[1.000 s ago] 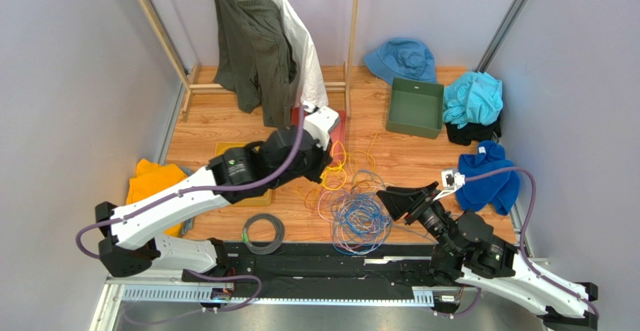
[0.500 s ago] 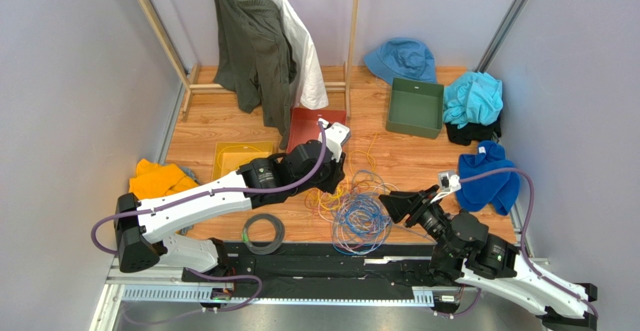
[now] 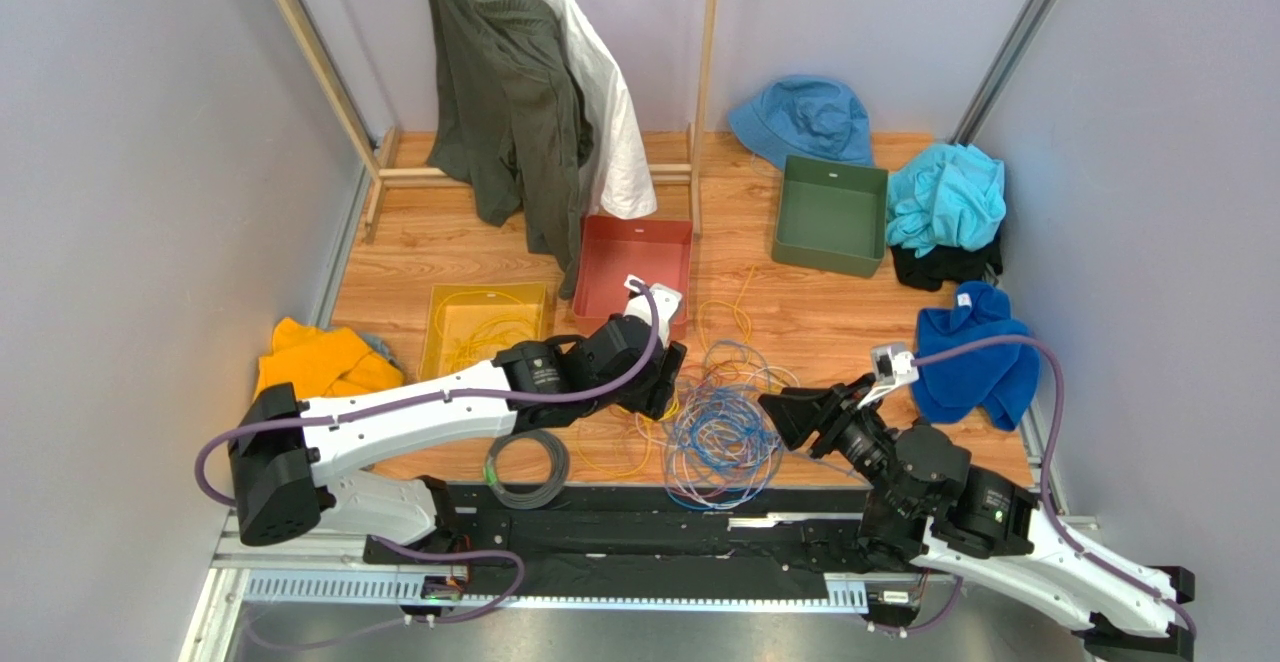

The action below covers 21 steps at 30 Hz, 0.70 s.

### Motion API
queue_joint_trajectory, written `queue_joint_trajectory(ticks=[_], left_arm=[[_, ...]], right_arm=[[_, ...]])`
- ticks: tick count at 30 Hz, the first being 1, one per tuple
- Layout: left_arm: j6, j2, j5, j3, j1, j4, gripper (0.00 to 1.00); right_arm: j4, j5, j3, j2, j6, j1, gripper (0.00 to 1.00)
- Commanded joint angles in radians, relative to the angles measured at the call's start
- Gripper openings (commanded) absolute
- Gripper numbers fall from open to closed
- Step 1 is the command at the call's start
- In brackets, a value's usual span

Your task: Untangle the cables

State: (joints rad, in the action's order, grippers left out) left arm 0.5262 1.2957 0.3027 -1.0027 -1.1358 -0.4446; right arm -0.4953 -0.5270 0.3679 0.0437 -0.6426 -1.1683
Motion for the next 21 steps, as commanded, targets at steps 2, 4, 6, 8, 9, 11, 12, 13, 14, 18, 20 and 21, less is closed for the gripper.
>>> queue_joint_trajectory(ticks=[2, 4, 6, 8, 9, 11, 12, 13, 14, 18, 20, 21], left_arm=[[0.158, 0.005, 0.122, 0.113, 0.056, -0.025, 0.67], [0.217, -0.024, 0.142, 0.153, 0.099, -0.025, 0.68], [0.248, -0.05, 0.159, 0.209, 0.138, -0.02, 0.68], [0.262, -0.093, 0.17, 0.251, 0.163, -0.002, 0.68], [0.261, -0.104, 0.173, 0.259, 0.178, 0.007, 0.68], [0.244, -0.111, 0.168, 0.259, 0.209, 0.021, 0.69], [0.238, -0.102, 0.164, 0.253, 0.22, 0.023, 0.69], [0.222, -0.081, 0.158, 0.243, 0.226, 0.023, 0.69], [0.215, -0.07, 0.159, 0.228, 0.229, 0.026, 0.69], [0.195, -0.006, 0.154, 0.2, 0.241, 0.04, 0.69], [0.189, 0.04, 0.133, 0.203, 0.254, 0.063, 0.68], [0.187, 0.053, 0.119, 0.21, 0.271, 0.087, 0.68]], right_arm=[[-0.008, -0.018, 0.013, -0.018, -0.019, -0.002, 0.53], [-0.009, -0.016, 0.012, -0.018, -0.02, -0.002, 0.53], [-0.009, -0.016, 0.006, -0.018, -0.017, -0.001, 0.53], [-0.008, -0.018, 0.003, -0.016, -0.017, -0.002, 0.53], [-0.008, -0.018, -0.001, -0.018, -0.015, -0.004, 0.53], [-0.005, -0.019, -0.004, -0.018, -0.015, -0.002, 0.53], [-0.002, -0.018, -0.009, -0.018, -0.017, -0.002, 0.53], [0.0, -0.019, -0.012, -0.018, -0.019, -0.002, 0.53], [0.0, -0.019, -0.014, -0.018, -0.019, -0.002, 0.53], [-0.009, -0.019, -0.018, -0.018, -0.02, -0.002, 0.53], [-0.017, -0.025, -0.017, -0.021, -0.02, -0.002, 0.53], [-0.023, -0.028, -0.015, -0.024, -0.02, -0.002, 0.53]])
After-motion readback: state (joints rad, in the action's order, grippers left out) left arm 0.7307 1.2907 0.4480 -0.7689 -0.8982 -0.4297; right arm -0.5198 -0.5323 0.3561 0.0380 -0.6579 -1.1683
